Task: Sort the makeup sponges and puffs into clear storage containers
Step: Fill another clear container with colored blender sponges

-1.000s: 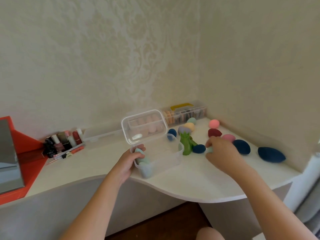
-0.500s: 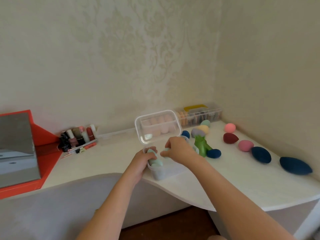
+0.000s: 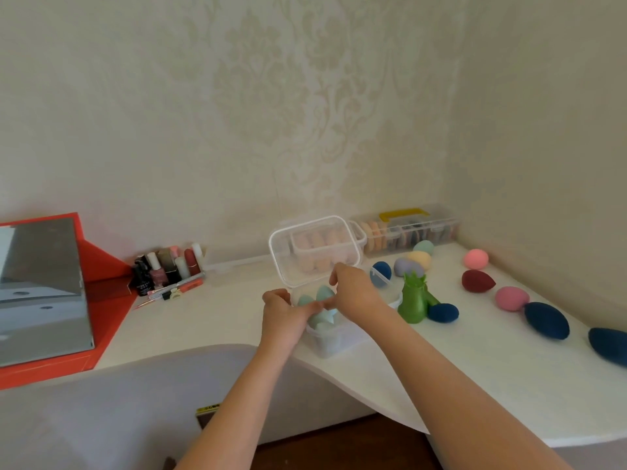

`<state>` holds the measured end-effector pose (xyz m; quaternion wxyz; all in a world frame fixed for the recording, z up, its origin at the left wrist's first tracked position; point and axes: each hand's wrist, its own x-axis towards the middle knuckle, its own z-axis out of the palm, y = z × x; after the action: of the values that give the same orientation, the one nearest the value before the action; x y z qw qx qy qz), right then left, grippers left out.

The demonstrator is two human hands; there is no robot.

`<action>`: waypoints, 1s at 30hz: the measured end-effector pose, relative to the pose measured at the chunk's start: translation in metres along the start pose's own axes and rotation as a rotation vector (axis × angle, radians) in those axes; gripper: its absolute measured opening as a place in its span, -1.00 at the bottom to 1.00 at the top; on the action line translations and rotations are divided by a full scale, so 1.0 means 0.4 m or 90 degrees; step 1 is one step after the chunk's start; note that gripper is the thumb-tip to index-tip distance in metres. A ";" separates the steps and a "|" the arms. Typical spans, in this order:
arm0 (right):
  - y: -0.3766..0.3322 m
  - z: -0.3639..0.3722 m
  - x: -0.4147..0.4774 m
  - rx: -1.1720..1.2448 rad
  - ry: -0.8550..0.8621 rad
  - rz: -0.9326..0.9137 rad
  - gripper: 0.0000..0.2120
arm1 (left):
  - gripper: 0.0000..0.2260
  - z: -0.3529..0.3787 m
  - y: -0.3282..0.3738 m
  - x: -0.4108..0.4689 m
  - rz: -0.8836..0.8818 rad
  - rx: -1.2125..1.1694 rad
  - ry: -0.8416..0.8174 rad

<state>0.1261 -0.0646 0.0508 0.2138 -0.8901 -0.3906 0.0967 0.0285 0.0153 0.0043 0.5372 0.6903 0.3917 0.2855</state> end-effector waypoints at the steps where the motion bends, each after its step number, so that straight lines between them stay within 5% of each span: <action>1: 0.000 0.004 0.003 0.010 0.005 -0.001 -0.65 | -0.44 0.000 0.006 -0.002 0.007 0.010 0.028; 7: 0.004 0.009 0.016 -0.013 -0.058 0.000 -0.82 | -0.78 -0.005 0.021 -0.007 0.126 0.111 -0.028; 13: 0.016 0.000 0.006 -0.025 -0.081 -0.064 -0.67 | -0.74 -0.013 0.049 0.011 0.084 0.239 -0.206; 21: 0.019 -0.003 0.022 0.024 -0.126 -0.074 -0.84 | -0.66 -0.027 0.052 0.029 0.117 0.242 -0.277; 26: 0.025 -0.059 0.019 0.087 -0.141 -0.064 -0.61 | -0.73 -0.011 0.055 0.049 0.096 0.251 -0.266; 30: 0.052 -0.168 0.014 0.233 -0.005 -0.097 -0.89 | -0.72 -0.008 0.042 0.061 0.094 0.229 -0.257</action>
<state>0.1662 -0.0937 0.1012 0.3773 -0.8038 -0.4335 0.1535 0.0426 0.0356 0.0206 0.4507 0.8441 0.2701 0.1064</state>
